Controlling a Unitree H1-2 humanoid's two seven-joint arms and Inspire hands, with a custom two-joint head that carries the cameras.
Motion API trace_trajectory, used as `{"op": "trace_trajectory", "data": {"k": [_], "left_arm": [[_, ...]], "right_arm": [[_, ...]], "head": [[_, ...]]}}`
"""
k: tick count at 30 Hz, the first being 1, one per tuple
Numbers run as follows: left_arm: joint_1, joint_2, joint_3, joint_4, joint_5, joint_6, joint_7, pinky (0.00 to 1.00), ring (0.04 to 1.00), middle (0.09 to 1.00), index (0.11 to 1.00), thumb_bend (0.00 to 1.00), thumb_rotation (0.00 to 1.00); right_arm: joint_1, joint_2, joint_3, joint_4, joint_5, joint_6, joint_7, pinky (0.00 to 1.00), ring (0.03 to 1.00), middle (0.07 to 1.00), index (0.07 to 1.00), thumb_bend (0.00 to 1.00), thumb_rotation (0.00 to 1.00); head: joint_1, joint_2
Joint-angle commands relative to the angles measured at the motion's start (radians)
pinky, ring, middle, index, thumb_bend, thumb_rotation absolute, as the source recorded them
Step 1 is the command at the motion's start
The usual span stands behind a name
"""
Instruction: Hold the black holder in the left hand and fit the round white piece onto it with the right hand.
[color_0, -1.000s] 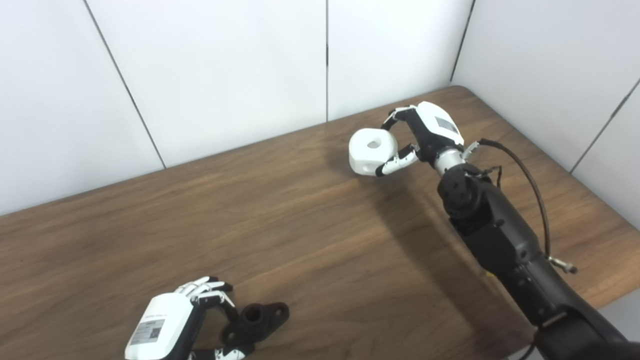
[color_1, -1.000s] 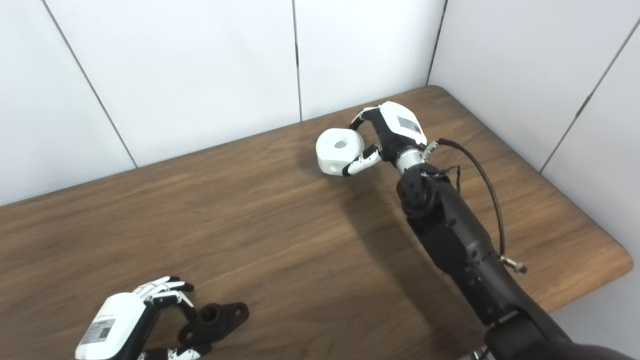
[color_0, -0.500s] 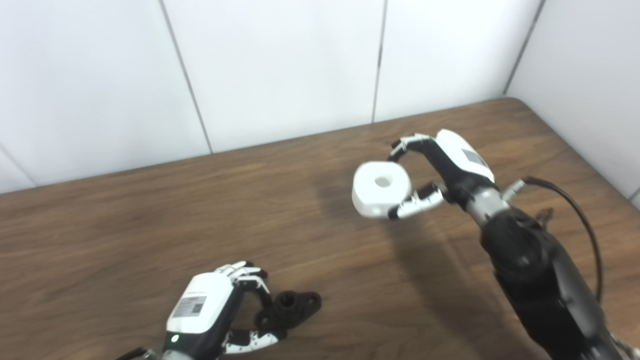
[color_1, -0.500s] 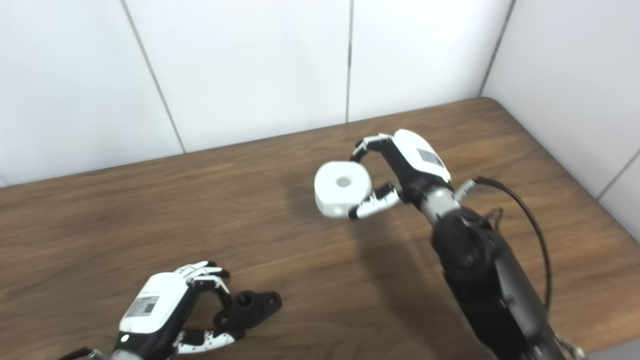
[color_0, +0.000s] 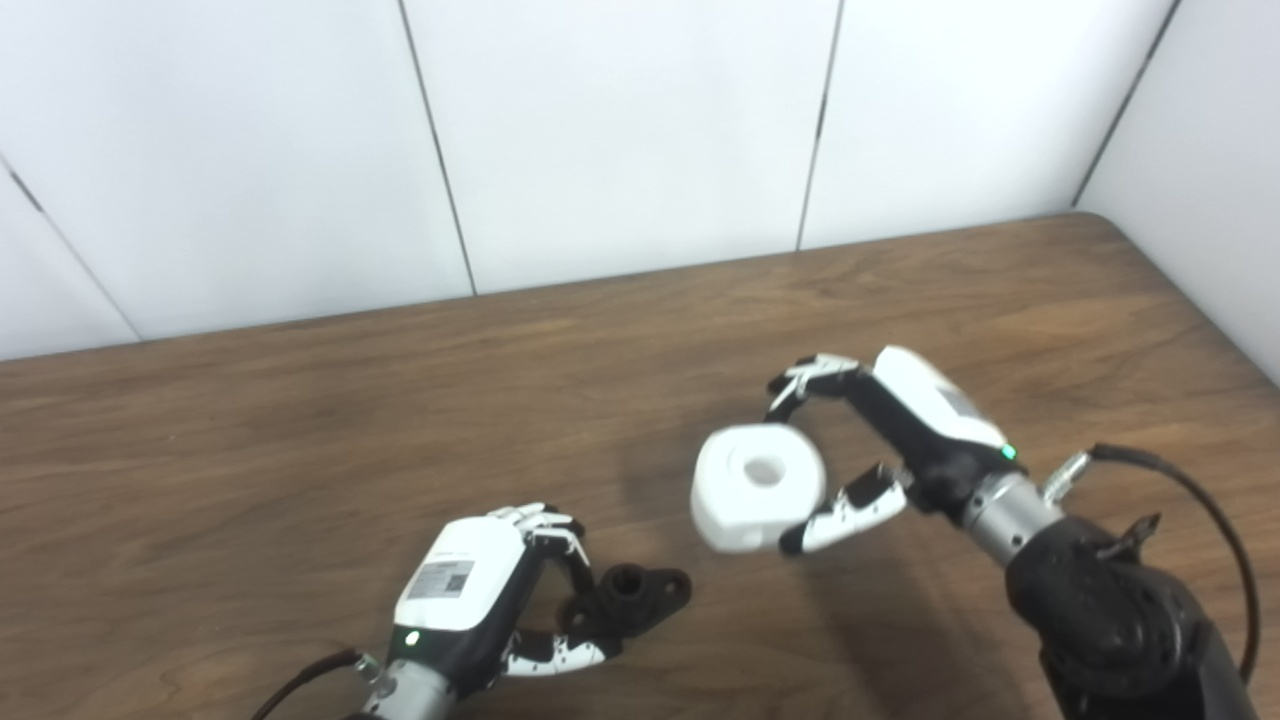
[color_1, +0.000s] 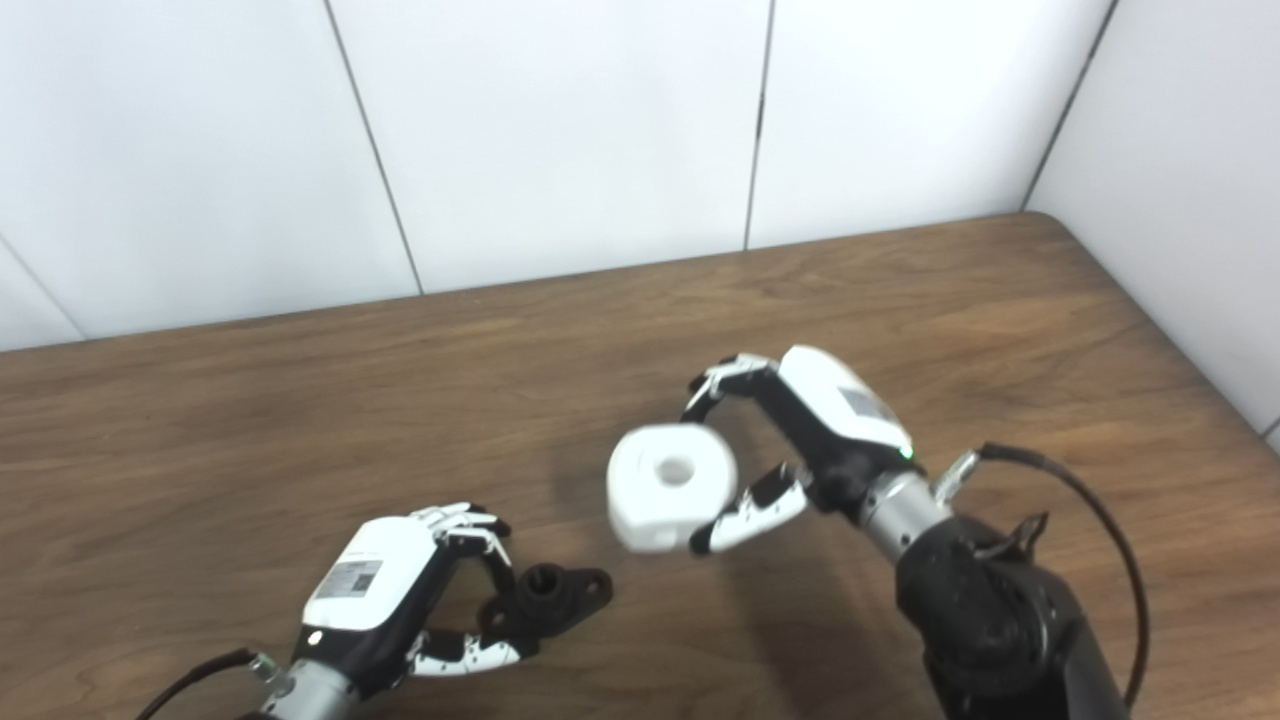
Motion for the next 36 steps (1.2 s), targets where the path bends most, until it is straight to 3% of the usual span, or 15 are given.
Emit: {"op": "trace_trajectory", "data": {"k": [1,4,9,14,36], "left_arm": [[-0.001,-0.012,-0.032,0.018,0.023,0.008,-0.057,0.86,0.860,0.780,0.487,0.52,0.05],[-0.010,-0.021,-0.042,0.019,0.038,0.017,-0.059,0.85,0.856,0.778,0.487,0.52,0.05],[-0.018,-0.036,-0.054,0.019,0.056,0.030,-0.068,0.85,0.854,0.778,0.487,0.52,0.05],[-0.026,-0.047,-0.063,0.018,0.069,0.049,-0.086,0.85,0.856,0.780,0.487,0.52,0.05],[-0.029,-0.058,-0.071,0.009,0.081,0.058,-0.107,0.84,0.853,0.774,0.487,0.52,0.05]], "right_arm": [[-0.023,0.006,-0.011,-0.044,0.002,-0.003,0.008,0.84,0.899,0.795,0.482,0.52,0.14],[-0.017,0.034,-0.016,-0.058,0.008,-0.002,0.042,0.84,0.900,0.803,0.482,0.53,0.14],[-0.016,0.043,0.007,-0.070,0.015,-0.005,0.060,0.93,0.906,0.811,0.483,0.52,0.14],[-0.024,0.053,0.024,-0.069,0.023,-0.005,0.068,0.87,0.909,0.808,0.483,0.52,0.14],[-0.054,0.114,0.076,-0.028,-0.023,-0.011,0.043,0.83,0.901,0.798,0.482,0.52,0.14]], "head": [[0.010,0.008],[0.030,0.022],[0.053,0.039],[0.063,0.048],[0.070,0.061]]}}
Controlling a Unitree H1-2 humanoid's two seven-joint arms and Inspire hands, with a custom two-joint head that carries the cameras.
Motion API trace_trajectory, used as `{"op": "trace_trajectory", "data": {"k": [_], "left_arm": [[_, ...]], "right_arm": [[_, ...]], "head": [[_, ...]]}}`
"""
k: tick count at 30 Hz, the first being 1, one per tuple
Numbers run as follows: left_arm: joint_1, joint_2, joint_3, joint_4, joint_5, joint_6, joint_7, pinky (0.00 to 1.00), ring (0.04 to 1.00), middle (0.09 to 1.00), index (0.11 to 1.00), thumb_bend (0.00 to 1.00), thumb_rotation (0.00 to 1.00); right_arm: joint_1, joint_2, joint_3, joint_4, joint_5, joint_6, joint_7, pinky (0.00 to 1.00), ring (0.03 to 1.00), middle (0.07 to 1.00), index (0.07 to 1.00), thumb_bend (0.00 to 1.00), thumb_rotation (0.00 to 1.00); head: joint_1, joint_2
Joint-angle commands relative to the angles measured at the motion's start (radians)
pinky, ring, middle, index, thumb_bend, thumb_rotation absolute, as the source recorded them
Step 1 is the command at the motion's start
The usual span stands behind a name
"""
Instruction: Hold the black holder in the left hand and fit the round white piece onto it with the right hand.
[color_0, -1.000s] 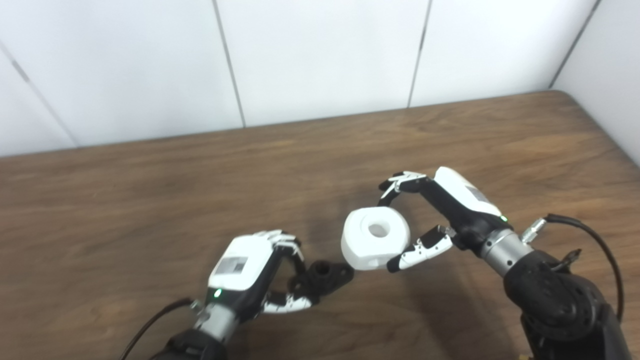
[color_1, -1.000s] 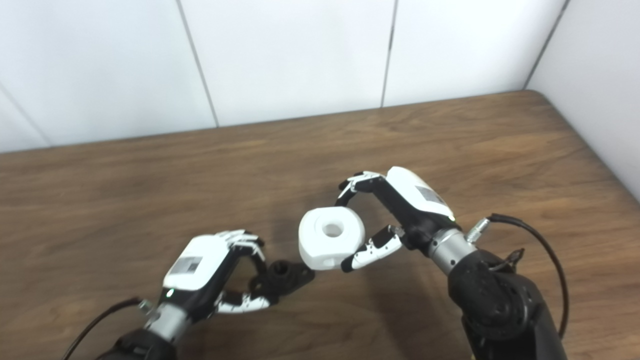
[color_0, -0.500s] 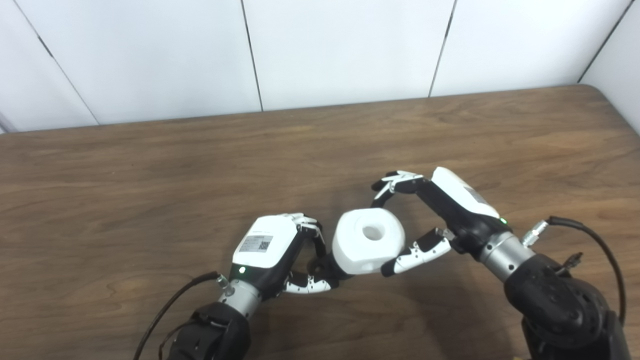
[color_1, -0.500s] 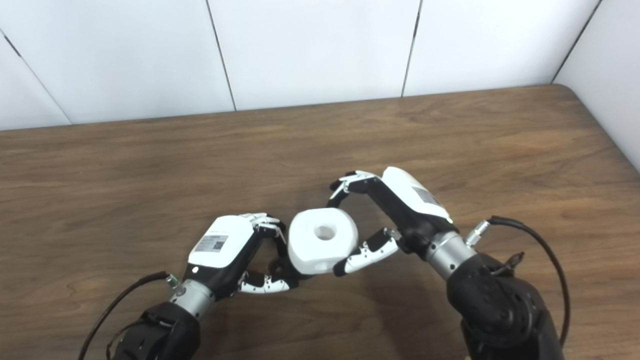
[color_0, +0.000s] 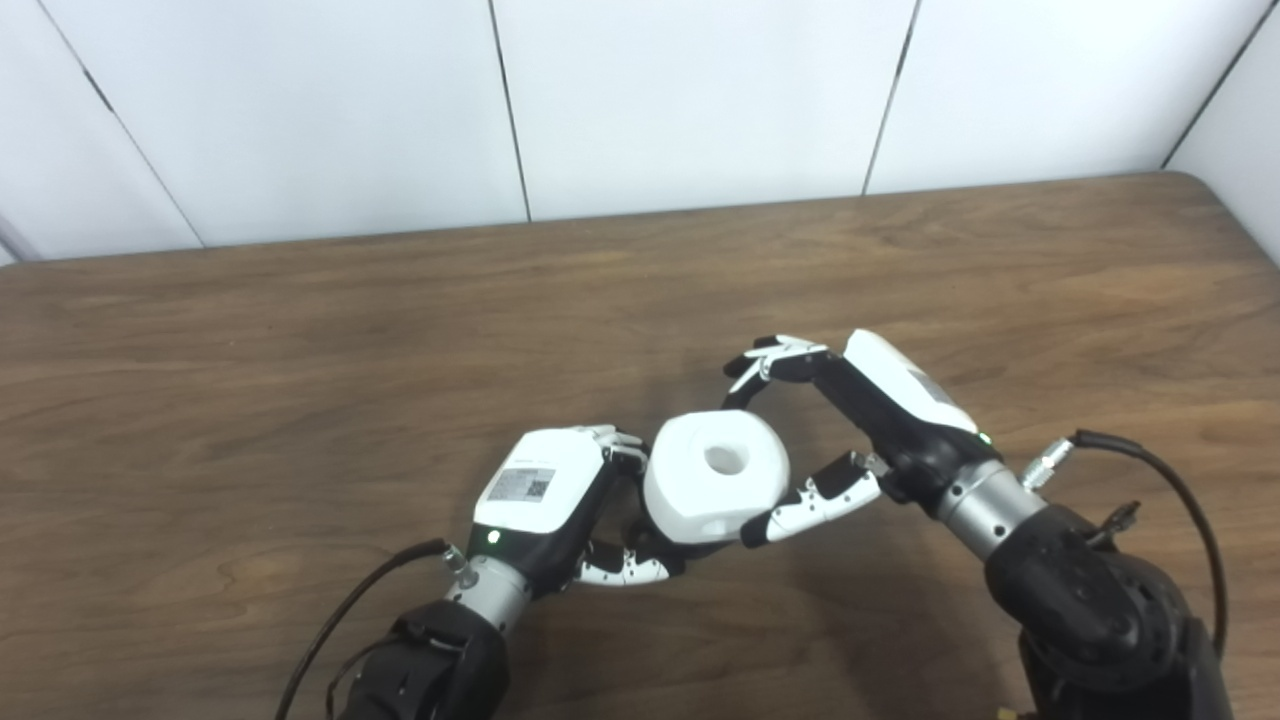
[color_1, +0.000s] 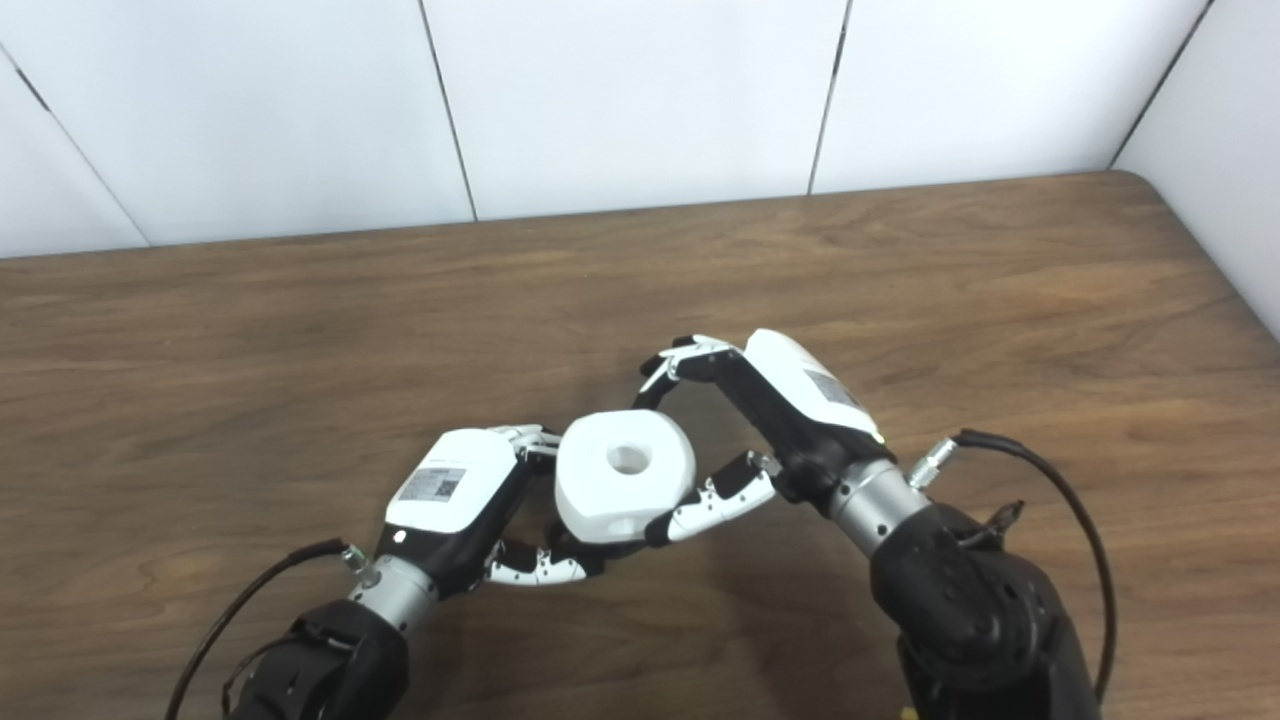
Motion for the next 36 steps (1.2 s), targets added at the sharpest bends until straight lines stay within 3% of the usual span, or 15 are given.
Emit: {"op": "trace_trajectory", "data": {"k": [1,17,36], "left_arm": [[0.004,-0.001,-0.028,0.008,0.013,0.001,-0.061,0.84,0.854,0.775,0.487,0.52,0.05],[0.005,-0.013,-0.033,-0.001,0.030,0.005,-0.065,0.84,0.849,0.771,0.487,0.52,0.05],[0.004,-0.021,-0.036,-0.011,0.036,0.014,-0.075,0.84,0.846,0.771,0.487,0.52,0.05]], "right_arm": [[-0.029,0.003,0.002,-0.009,-0.010,-0.012,-0.031,0.83,0.899,0.798,0.482,0.52,0.14],[0.019,-0.025,0.059,0.046,-0.022,-0.112,-0.119,0.83,0.902,0.788,0.482,0.52,0.14],[0.032,-0.035,0.099,0.059,-0.028,-0.120,-0.133,0.81,0.906,0.788,0.481,0.52,0.14]], "head": [[-0.001,0.001],[-0.003,0.012],[0.001,0.015]]}}
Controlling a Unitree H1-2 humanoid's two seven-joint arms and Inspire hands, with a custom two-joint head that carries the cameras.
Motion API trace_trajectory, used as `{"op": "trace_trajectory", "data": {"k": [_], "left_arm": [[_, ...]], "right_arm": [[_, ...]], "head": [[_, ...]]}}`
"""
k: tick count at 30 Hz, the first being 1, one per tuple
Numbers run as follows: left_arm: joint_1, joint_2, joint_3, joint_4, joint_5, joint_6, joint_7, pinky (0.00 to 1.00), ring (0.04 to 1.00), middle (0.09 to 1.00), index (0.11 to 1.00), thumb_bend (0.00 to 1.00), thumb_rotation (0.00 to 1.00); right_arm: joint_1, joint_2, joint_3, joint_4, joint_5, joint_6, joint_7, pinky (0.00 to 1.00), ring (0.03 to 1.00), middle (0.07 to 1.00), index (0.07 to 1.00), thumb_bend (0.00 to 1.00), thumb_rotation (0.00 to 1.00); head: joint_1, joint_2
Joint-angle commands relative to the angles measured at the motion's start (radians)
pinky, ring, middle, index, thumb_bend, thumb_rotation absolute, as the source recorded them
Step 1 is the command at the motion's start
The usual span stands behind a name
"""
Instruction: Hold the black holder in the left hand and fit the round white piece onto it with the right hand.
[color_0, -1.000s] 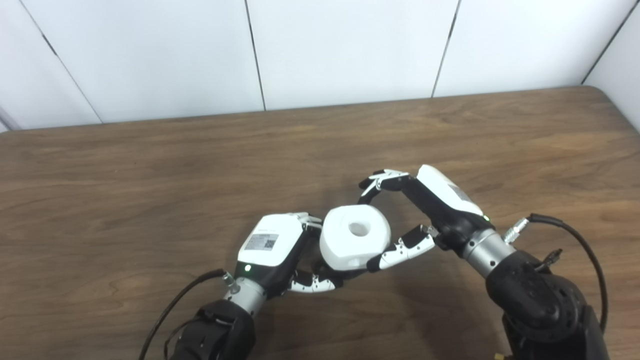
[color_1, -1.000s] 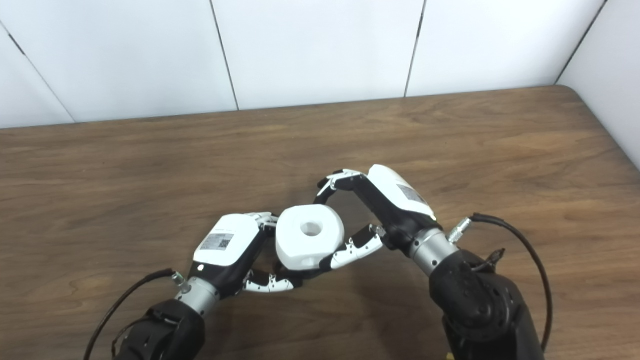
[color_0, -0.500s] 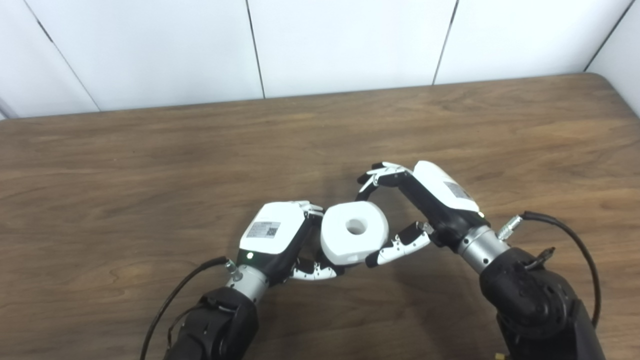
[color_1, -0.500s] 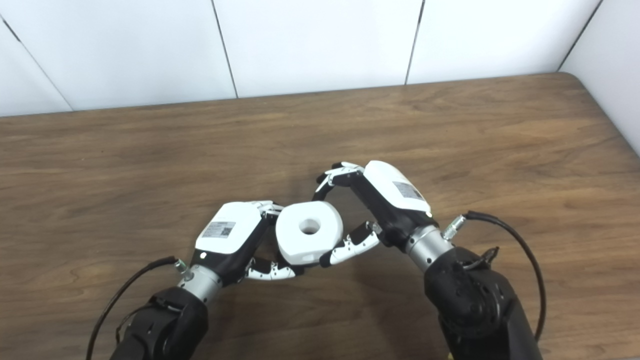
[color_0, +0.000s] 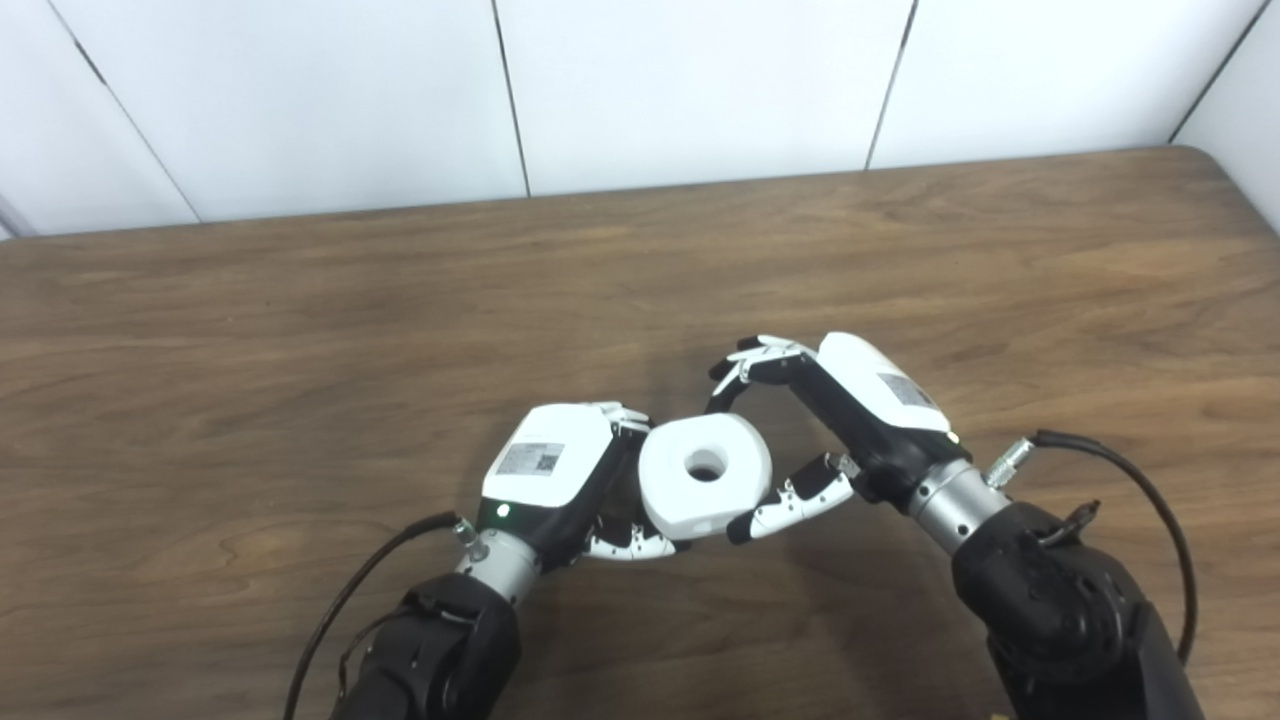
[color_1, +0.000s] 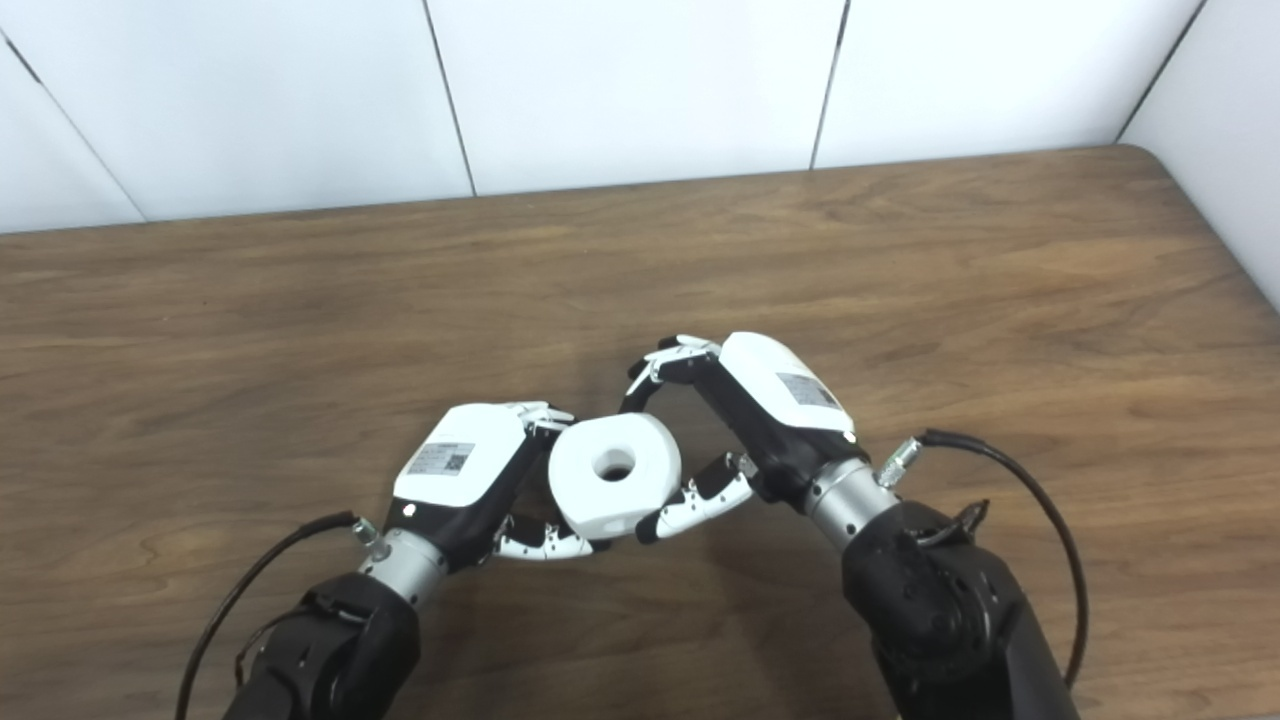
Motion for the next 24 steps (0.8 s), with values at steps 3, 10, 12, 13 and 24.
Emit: {"op": "trace_trajectory", "data": {"k": [3,10,12,13,24], "left_arm": [[0.008,-0.006,-0.027,0.004,0.004,-0.012,-0.039,0.83,0.844,0.770,0.486,0.52,0.05],[0.009,-0.009,-0.028,0.002,0.006,-0.009,-0.042,0.84,0.847,0.771,0.486,0.52,0.05],[0.009,-0.010,-0.027,0.002,0.005,-0.007,-0.044,0.84,0.847,0.771,0.486,0.52,0.05],[0.009,-0.010,-0.027,0.002,0.006,-0.007,-0.045,0.84,0.849,0.772,0.486,0.52,0.05],[0.008,-0.006,-0.026,0.002,0.003,-0.007,-0.048,0.85,0.853,0.777,0.487,0.52,0.05]], "right_arm": [[-0.011,-0.004,0.011,-0.003,0.004,-0.035,-0.015,0.81,0.906,0.787,0.481,0.52,0.14],[-0.016,-0.004,0.012,0.019,0.012,-0.042,-0.036,0.79,0.896,0.782,0.481,0.52,0.14],[-0.017,-0.004,0.011,0.025,0.014,-0.041,-0.040,0.79,0.895,0.780,0.481,0.52,0.14],[-0.018,-0.005,0.010,0.027,0.016,-0.040,-0.040,0.79,0.895,0.780,0.481,0.52,0.14],[-0.036,-0.036,0.032,0.025,-0.022,-0.027,-0.011,0.79,0.891,0.780,0.492,0.52,0.17]], "head": [[0.000,0.001],[-0.001,0.003],[-0.001,0.003],[-0.001,0.003],[-0.008,0.003]]}}
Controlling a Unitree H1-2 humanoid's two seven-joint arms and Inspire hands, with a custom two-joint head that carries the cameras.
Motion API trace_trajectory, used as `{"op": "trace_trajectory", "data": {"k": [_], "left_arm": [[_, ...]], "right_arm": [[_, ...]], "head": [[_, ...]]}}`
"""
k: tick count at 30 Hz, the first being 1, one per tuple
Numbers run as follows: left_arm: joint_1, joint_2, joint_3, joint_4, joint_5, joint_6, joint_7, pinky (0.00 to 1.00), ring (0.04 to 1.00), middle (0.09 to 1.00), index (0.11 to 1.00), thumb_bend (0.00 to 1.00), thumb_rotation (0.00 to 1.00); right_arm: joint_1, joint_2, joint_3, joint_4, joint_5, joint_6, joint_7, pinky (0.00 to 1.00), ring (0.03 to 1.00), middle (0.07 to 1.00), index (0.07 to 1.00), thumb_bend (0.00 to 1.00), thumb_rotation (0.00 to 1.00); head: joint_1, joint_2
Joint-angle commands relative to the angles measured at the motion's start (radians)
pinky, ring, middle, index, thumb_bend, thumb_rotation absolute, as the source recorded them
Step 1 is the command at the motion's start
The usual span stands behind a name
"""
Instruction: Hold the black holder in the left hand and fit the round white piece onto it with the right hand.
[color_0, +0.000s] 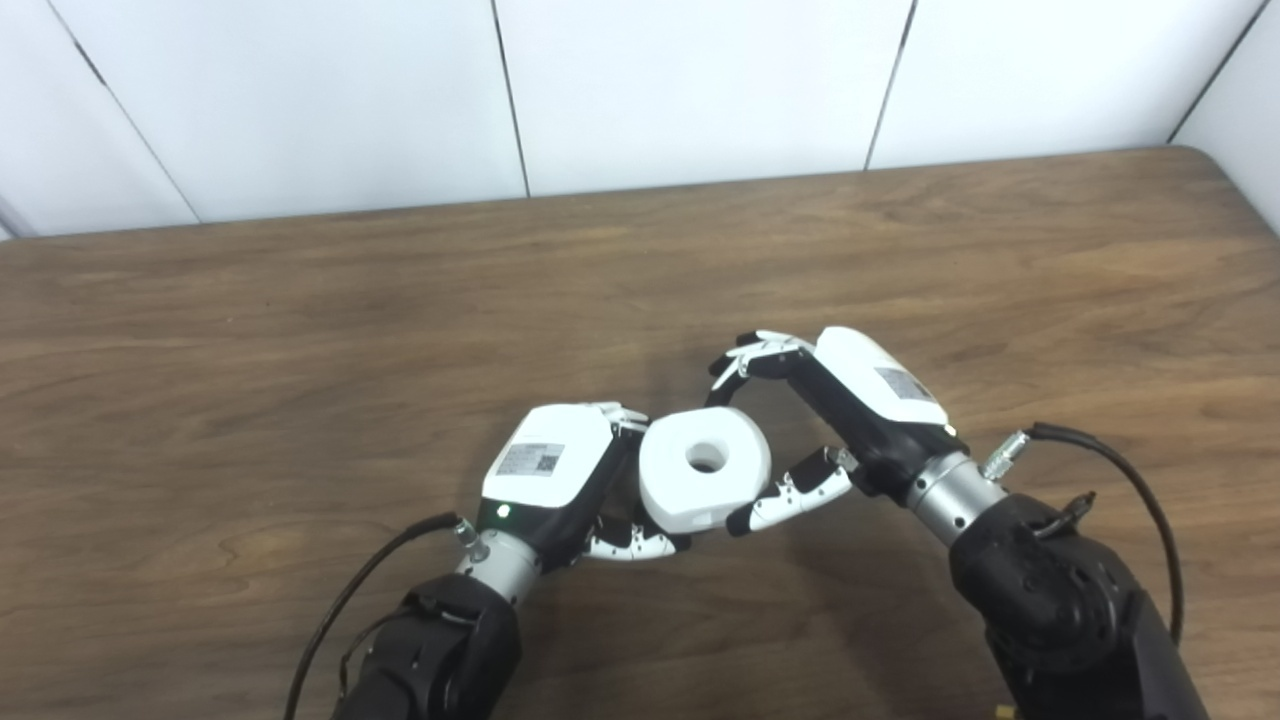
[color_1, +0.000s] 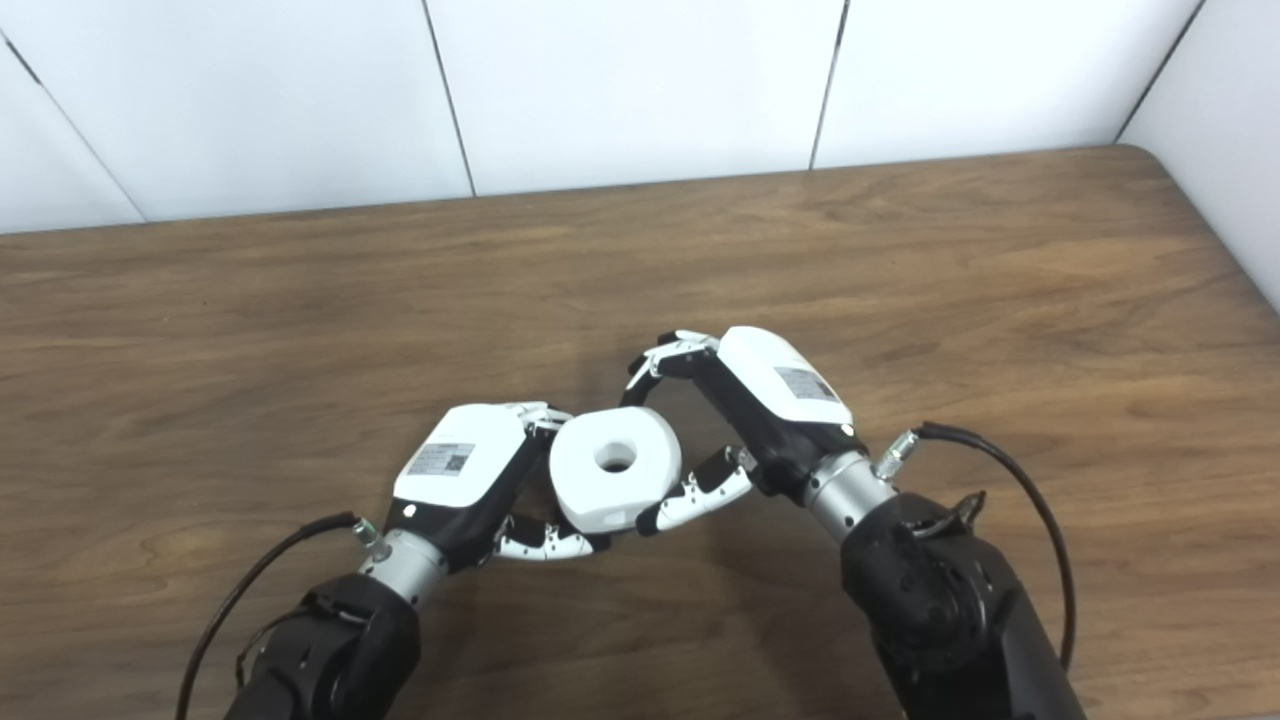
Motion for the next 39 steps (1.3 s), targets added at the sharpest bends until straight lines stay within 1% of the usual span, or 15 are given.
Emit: {"op": "trace_trajectory", "data": {"k": [1,2,3,5,10,11,12,14,15,17,20,27,32,36,39], "left_arm": [[0.008,-0.004,-0.026,0.003,0.001,-0.008,-0.047,0.85,0.853,0.777,0.487,0.52,0.05],[0.007,-0.004,-0.026,0.003,0.002,-0.008,-0.047,0.85,0.853,0.776,0.487,0.52,0.05],[0.008,-0.003,-0.026,0.004,0.001,-0.010,-0.045,0.85,0.853,0.776,0.487,0.52,0.05],[0.008,-0.003,-0.027,0.006,0.003,-0.013,-0.041,0.84,0.850,0.773,0.487,0.52,0.05],[0.009,-0.004,-0.027,0.004,0.002,-0.009,-0.046,0.85,0.854,0.775,0.486,0.52,0.05],[0.008,-0.004,-0.027,0.004,0.001,-0.009,-0.046,0.85,0.853,0.775,0.486,0.52,0.05],[0.008,-0.004,-0.027,0.003,0.003,-0.008,-0.049,0.85,0.852,0.775,0.486,0.52,0.05],[0.006,-0.004,-0.028,0.004,0.005,-0.007,-0.053,0.85,0.855,0.777,0.487,0.52,0.05],[0.006,-0.004,-0.030,0.005,0.007,-0.008,-0.053,0.85,0.855,0.777,0.487,0.52,0.05],[0.005,-0.004,-0.031,0.007,0.009,-0.009,-0.052,0.84,0.851,0.775,0.486,0.52,0.05],[0.002,-0.005,-0.035,0.009,0.011,-0.008,-0.058,0.84,0.845,0.770,0.486,0.52,0.05],[-0.003,-0.004,-0.040,0.014,0.011,0.001,-0.079,0.84,0.847,0.770,0.486,0.52,0.05],[-0.003,-0.004,-0.040,0.016,0.012,0.003,-0.082,0.84,0.845,0.768,0.486,0.52,0.05],[-0.003,-0.004,-0.039,0.018,0.012,0.000,-0.078,0.83,0.842,0.766,0.486,0.52,0.05],[-0.002,-0.005,-0.038,0.019,0.014,0.002,-0.077,0.83,0.842,0.767,0.486,0.52,0.05]], "right_arm": [[-0.017,-0.010,0.011,-0.002,-0.020,-0.015,0.014,0.79,0.890,0.780,0.539,0.72,0.28],[-0.018,-0.011,0.011,-0.003,-0.021,-0.014,0.016,0.79,0.890,0.780,0.572,0.84,0.35],[-0.018,-0.011,0.010,-0.005,-0.018,-0.011,0.020,0.79,0.890,0.780,0.584,0.89,0.38],[-0.018,-0.014,0.009,-0.005,-0.017,-0.007,0.028,0.81,0.895,0.785,0.601,0.93,0.40],[-0.016,-0.014,0.002,-0.004,-0.016,0.011,0.051,0.84,0.908,0.799,0.633,0.98,0.42],[-0.016,-0.014,0.001,-0.004,-0.015,0.015,0.056,0.85,0.918,0.812,0.669,0.99,0.43],[-0.015,-0.012,-0.002,-0.004,-0.007,0.023,0.061,0.86,0.921,0.817,0.681,0.99,0.43],[-0.014,-0.010,-0.007,-0.002,0.007,0.034,0.067,0.88,0.947,0.836,0.828,1.00,0.43],[-0.013,-0.011,-0.008,-0.001,0.011,0.037,0.069,0.88,0.951,0.840,0.851,1.00,0.43],[-0.013,-0.013,-0.008,0.002,0.012,0.039,0.070,0.90,0.967,0.859,0.927,1.00,0.43],[-0.014,-0.016,-0.008,0.008,0.014,0.044,0.073,0.91,0.969,0.877,0.981,1.00,0.45],[-0.012,-0.017,-0.014,0.012,0.022,0.043,0.068,0.94,0.976,0.893,1.000,1.00,0.46],[-0.019,-0.020,-0.017,0.004,0.017,0.041,0.071,0.94,0.973,0.898,1.000,1.00,0.47],[-0.033,-0.026,-0.025,-0.020,0.011,0.064,0.093,0.95,0.981,0.906,1.000,1.00,0.48],[-0.043,-0.033,-0.039,-0.052,0.010,0.082,0.122,0.97,0.989,0.919,1.000,1.00,0.50]], "head": [[0.000,0.001],[0.000,0.001],[0.000,0.002],[0.000,0.002],[-0.001,0.003],[-0.001,0.003],[-0.001,0.003],[0.000,0.003],[0.001,0.004],[0.001,0.003],[0.002,0.000],[0.001,-0.003],[0.001,-0.004],[0.001,-0.008],[0.001,-0.008]]}}
